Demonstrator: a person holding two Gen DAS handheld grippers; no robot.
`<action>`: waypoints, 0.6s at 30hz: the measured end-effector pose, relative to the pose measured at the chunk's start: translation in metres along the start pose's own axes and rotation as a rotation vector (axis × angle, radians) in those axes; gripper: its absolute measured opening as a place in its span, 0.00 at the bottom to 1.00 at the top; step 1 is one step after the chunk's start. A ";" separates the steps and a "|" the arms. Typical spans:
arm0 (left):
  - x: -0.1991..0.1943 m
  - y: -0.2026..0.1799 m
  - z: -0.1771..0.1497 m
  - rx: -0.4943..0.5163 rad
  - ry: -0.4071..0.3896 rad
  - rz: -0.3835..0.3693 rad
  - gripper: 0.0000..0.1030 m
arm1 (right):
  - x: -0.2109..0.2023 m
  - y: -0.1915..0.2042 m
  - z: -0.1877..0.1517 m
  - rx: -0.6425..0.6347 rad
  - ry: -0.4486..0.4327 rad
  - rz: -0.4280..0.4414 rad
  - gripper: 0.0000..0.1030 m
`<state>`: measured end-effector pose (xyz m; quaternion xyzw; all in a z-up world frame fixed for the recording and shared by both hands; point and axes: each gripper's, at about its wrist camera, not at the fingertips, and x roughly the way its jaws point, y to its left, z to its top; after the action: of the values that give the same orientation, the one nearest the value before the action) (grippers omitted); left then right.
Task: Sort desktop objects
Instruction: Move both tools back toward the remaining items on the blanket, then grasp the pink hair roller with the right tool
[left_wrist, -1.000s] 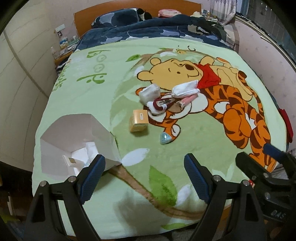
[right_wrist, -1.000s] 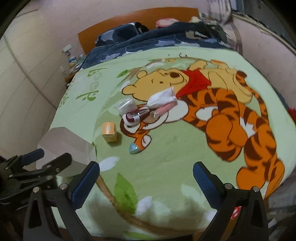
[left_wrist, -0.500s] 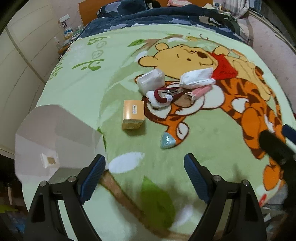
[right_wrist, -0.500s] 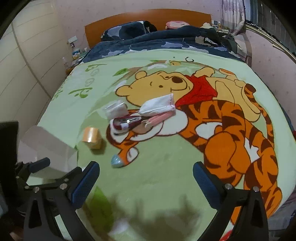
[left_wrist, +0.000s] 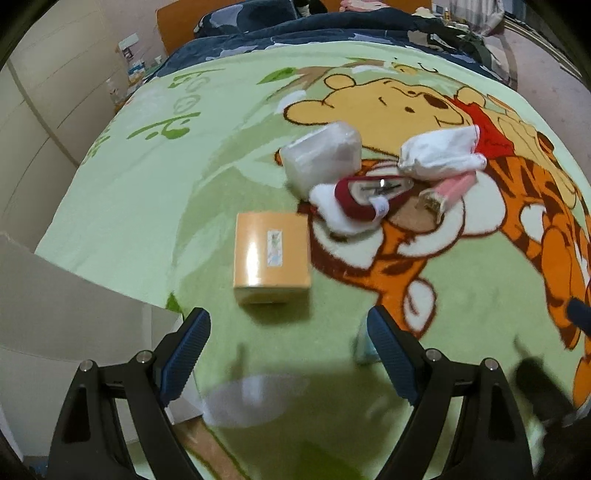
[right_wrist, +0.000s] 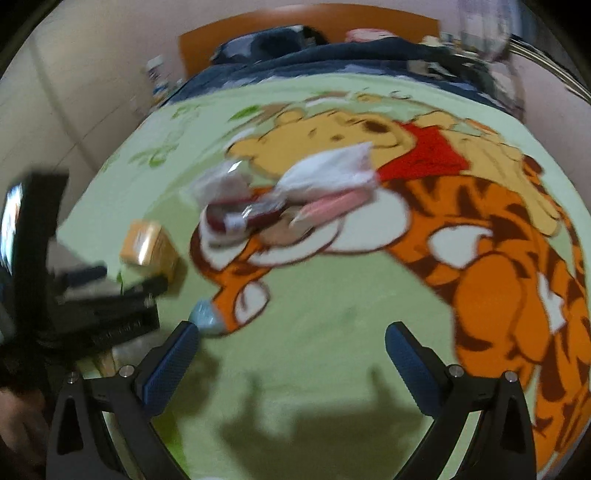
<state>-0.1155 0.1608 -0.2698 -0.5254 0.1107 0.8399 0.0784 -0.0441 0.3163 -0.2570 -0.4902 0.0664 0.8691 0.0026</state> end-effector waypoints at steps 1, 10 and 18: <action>0.000 0.002 -0.007 0.004 0.005 -0.005 0.85 | 0.006 0.003 -0.004 -0.018 0.007 0.004 1.00; -0.033 0.021 -0.052 -0.028 0.004 0.013 0.85 | 0.046 0.045 -0.016 -0.212 0.015 0.081 1.00; -0.029 0.011 -0.029 0.001 0.012 -0.005 0.85 | 0.052 0.006 0.026 -0.123 -0.041 -0.063 0.99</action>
<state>-0.0805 0.1419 -0.2544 -0.5305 0.1106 0.8366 0.0801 -0.0943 0.3106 -0.2874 -0.4736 -0.0029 0.8808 0.0012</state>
